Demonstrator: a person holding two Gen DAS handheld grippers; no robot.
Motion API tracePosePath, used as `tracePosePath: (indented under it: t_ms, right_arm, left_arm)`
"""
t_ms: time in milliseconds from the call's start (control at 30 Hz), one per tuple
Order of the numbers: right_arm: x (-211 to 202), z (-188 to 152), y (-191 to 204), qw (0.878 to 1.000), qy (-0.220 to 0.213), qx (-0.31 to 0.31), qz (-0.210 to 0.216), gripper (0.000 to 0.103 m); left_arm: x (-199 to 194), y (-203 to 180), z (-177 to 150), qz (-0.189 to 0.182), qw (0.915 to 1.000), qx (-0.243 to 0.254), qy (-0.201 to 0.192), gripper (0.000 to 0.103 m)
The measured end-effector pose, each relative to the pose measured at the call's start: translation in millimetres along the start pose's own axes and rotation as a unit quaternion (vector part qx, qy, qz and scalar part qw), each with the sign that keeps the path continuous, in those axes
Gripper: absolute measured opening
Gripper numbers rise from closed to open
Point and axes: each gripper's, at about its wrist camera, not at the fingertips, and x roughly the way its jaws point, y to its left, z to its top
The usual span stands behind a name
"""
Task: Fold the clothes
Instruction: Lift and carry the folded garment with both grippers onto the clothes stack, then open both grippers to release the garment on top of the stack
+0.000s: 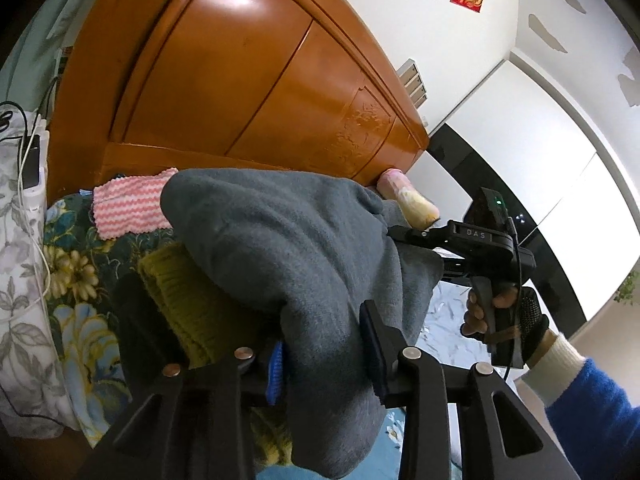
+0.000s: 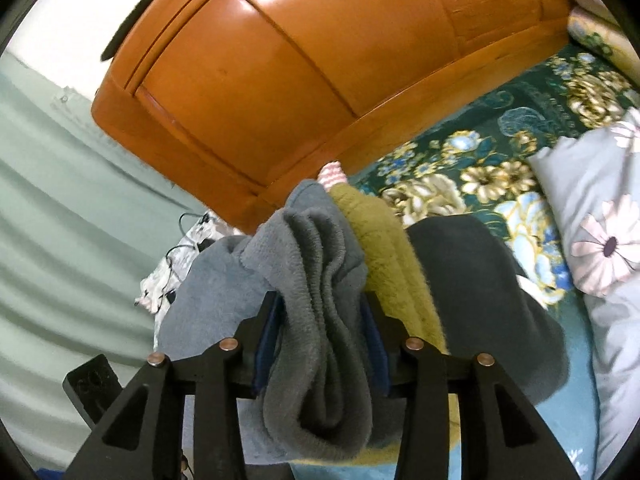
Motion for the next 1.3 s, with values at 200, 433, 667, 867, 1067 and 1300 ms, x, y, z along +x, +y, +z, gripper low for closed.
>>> tracePosePath:
  t_ms: [200,433,667,867,1067,1300]
  right_arm:
    - [-32,-2,-1,0.998,-0.04,0.017,-0.037,0.043]
    - [-42,-14,66,0.991,-0.09,-0.075,-0.068,0.044]
    - [3,-40,90,0.986,-0.036,-0.141,-0.085,0.044]
    - [3,-53,87,0.984,-0.038,-0.144,-0.095,0.044]
    - [10,-57,68,0.984,-0.027,-0.138,-0.109,0.044]
    - [14,-60,59,0.987,-0.034,-0.122,-0.101,0.044]
  left_arm:
    - [-9,-2,1,-0.001,1.0,-0.002,-0.003,0.043]
    - [-18,-5,-2,0.013,0.9998,0.013,0.0,0.045]
    - [-53,-13,15,0.033,0.997,0.053,-0.046,0.049]
    - [-10,-37,32,0.051,0.9908,0.123,-0.024,0.05]
    - [22,-16,9,0.075,0.989,0.125,0.024,0.05]
    - [22,-20,14,0.068,0.9892,0.125,0.034,0.05]
